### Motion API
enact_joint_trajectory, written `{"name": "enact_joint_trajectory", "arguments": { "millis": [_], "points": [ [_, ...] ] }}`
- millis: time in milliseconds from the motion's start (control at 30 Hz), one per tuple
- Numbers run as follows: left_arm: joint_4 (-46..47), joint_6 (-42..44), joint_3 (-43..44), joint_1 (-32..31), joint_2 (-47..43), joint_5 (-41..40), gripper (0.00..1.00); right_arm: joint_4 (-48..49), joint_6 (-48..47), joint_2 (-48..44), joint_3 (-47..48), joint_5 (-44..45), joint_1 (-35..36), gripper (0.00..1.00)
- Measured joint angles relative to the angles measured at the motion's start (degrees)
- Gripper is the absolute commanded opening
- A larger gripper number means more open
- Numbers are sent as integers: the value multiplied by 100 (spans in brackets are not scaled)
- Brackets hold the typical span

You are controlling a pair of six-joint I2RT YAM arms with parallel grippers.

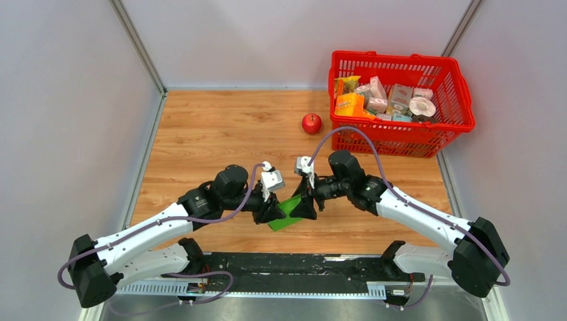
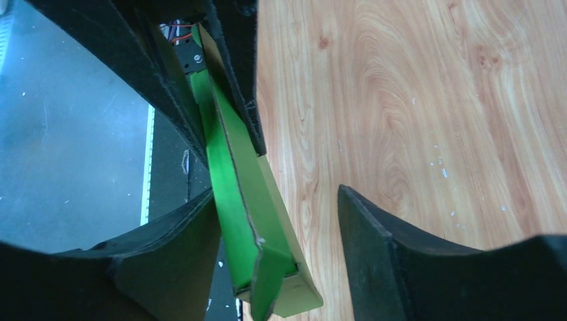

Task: Fold the paper box

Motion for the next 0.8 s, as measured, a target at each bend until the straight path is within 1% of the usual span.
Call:
{"name": "enact_joint_trajectory", "arguments": {
  "millis": [67,100,133,167,200,233,267,300,333,367,400,433,533,567,600,633,733,800],
  "points": [
    [-55,13,66,2,83,52,31,17,-31,2,-7,-101,0,52],
    [-66,15,83,17,120,94,32,39,-46,2,-7,-136,7,46],
    [-74,15,90,22,153,109,33,57,-68,2,-7,-170,15,44],
    [-87,17,101,28,175,96,37,68,-76,2,-22,-214,22,42],
    [-107,17,111,35,184,103,41,92,-85,2,-39,-236,33,34],
    [-129,22,114,35,186,94,43,160,-87,2,-83,-278,37,31],
    [-133,20,114,39,186,33,49,225,-81,2,-120,-332,44,28],
    [-131,13,114,50,184,-48,51,356,-79,0,-175,-387,63,24],
    [-131,-28,114,63,168,-142,52,520,-74,-7,-245,-402,85,21],
    [-125,-83,111,92,142,-256,58,721,-70,-9,-330,-348,118,20],
    [-118,-157,103,125,74,-393,67,874,-70,-9,-413,-280,133,19],
    [-101,-247,103,155,-15,-535,70,1080,-79,-9,-553,-114,155,18],
    [-70,-544,101,238,-343,-1241,72,1408,-105,9,-881,439,240,14],
    [-68,-643,85,260,-490,-1591,72,1528,-131,42,-988,684,284,12],
    [-57,-758,46,295,-671,-1945,70,1639,-160,83,-1045,846,313,12],
    [-52,-855,-17,343,-876,-2275,63,1843,-190,146,-1128,1047,341,12],
    [52,-1071,-354,525,-1493,-3071,58,2284,-317,417,-1235,1462,369,12],
    [146,-1134,-660,651,-1788,-3333,57,2577,-409,704,-1233,1700,374,12]
  ]
}}
